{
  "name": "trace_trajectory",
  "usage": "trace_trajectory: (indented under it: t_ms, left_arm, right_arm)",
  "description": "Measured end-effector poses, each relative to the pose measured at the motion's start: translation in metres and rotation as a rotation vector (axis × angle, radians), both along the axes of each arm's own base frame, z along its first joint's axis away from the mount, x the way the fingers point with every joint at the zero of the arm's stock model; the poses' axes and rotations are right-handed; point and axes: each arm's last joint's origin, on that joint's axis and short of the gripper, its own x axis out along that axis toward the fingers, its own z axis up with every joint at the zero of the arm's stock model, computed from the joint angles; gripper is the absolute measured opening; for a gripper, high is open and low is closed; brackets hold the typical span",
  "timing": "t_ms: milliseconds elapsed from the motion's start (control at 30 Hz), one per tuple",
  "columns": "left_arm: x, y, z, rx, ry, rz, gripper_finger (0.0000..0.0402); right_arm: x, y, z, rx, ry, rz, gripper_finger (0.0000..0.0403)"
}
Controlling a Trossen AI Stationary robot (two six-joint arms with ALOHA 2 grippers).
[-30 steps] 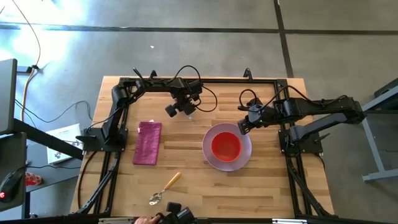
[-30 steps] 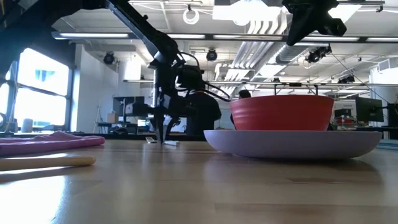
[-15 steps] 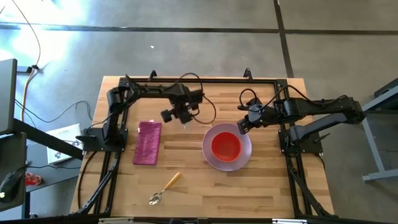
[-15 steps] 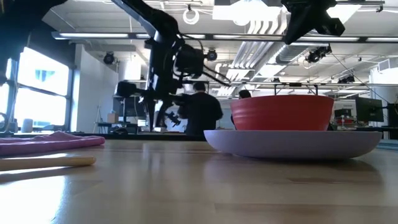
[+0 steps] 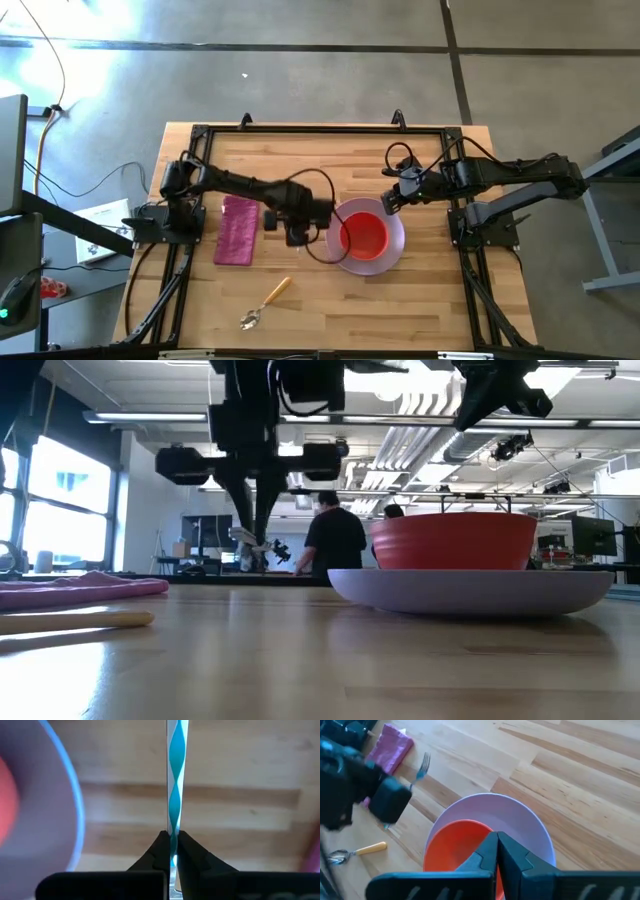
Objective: Set table place
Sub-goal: Put the silver fork to the left of the purple plate
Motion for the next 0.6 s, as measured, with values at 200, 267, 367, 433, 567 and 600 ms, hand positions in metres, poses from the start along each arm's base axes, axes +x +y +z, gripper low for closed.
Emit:
trace_trajectory:
  t_ms: [200,267,367,433,567,600]
  left_arm:
    - [0.007,-0.014,-0.001,-0.047,-0.052,-0.018,0.0]
    - [0.01,-0.013,-0.006,-0.067,-0.058,0.002,0.0]
    - [0.013,-0.013,-0.014,-0.06,-0.052,0.019,0.0]
    - [0.012,-0.012,-0.022,-0.051,-0.043,0.02,0.0]
    - [0.008,-0.013,-0.038,-0.058,-0.051,0.043,0.0]
    - [0.004,-0.013,-0.042,-0.058,-0.021,0.056,0.0]
  right_arm:
    - [0.0,0.0,0.0,-0.007,-0.005,-0.005,0.0]
    - [0.001,0.0,0.0,-0.007,-0.008,-0.005,0.0]
    - [0.001,0.0,0.001,-0.006,-0.016,-0.005,0.0]
    - [0.001,0.0,0.001,-0.01,-0.016,0.001,0.0]
    - [0.002,0.0,0.001,-0.013,-0.02,0.005,0.0]
    - [0.002,0.0,0.001,-0.013,-0.02,0.006,0.0]
